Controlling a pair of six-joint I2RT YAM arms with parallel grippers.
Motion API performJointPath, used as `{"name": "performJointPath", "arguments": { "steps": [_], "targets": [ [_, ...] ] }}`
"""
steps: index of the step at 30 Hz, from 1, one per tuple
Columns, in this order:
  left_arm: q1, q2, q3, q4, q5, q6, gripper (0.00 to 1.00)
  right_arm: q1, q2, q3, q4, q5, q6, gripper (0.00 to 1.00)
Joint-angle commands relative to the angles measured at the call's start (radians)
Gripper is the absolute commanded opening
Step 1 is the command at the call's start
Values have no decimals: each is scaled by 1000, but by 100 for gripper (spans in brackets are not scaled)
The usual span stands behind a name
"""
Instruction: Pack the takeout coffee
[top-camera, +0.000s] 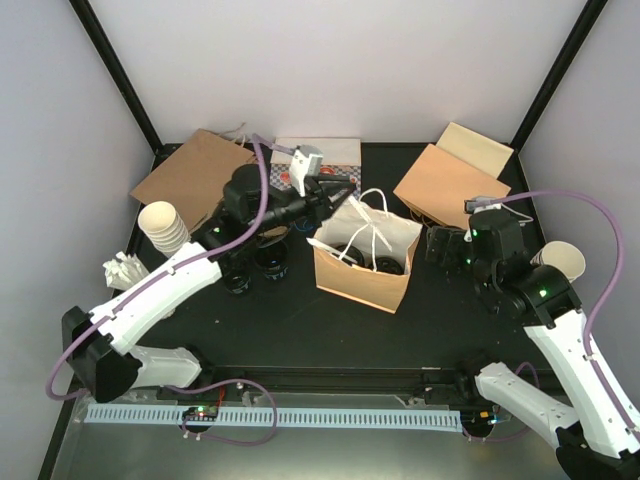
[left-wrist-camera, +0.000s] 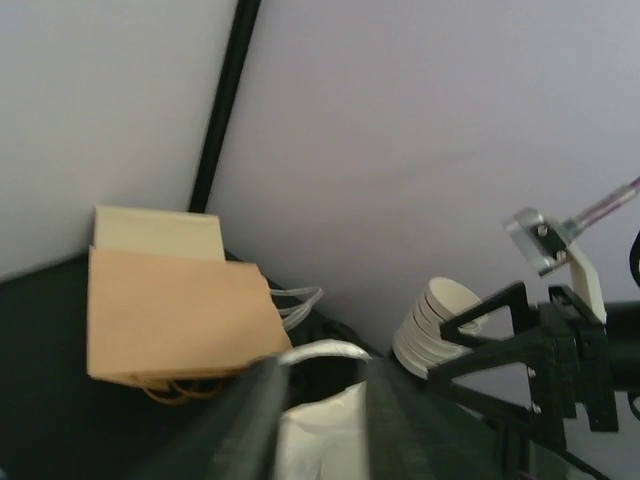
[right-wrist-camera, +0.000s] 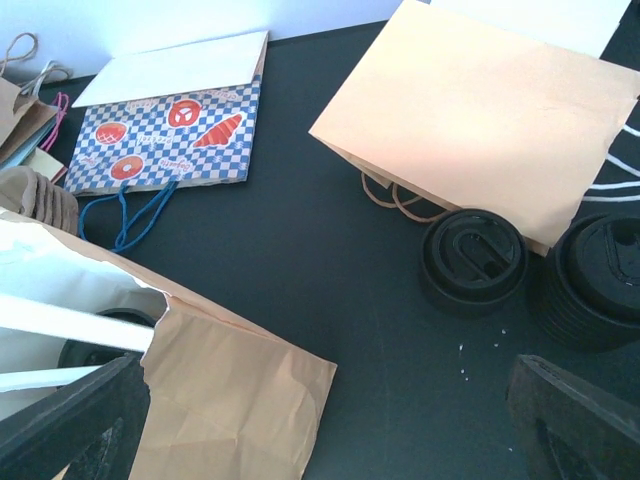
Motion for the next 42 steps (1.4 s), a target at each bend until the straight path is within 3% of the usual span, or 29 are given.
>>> {"name": "performJointPath", "arguments": {
  "steps": [1, 3, 8, 15, 21, 34, 42],
  "targets": [
    [-39, 19, 76, -60, -57, 55, 58, -4, 5, 38, -6, 23, -4, 100],
    [-38, 19, 112, -157, -95, 89, 80, -5, 9, 39, -11, 35, -2, 100],
    [-37, -61, 102, -281, -192, 137, 98, -5, 12, 45, -11, 79, -1, 100],
    [-35, -222, 80, -468, -362, 171, 99, -5, 12, 38, 18, 120, -13, 100],
    [-35, -380, -28, -550, -512, 189, 99, -5, -51, -43, 95, 121, -31, 100],
    [-34, -602, -353, -513, -681, 100, 99, -4, -329, -336, 399, 75, -61, 100],
    [-35, -700, -540, -397, -652, 112, 99, -4, -462, -519, 597, 49, -127, 100]
  ]
}}
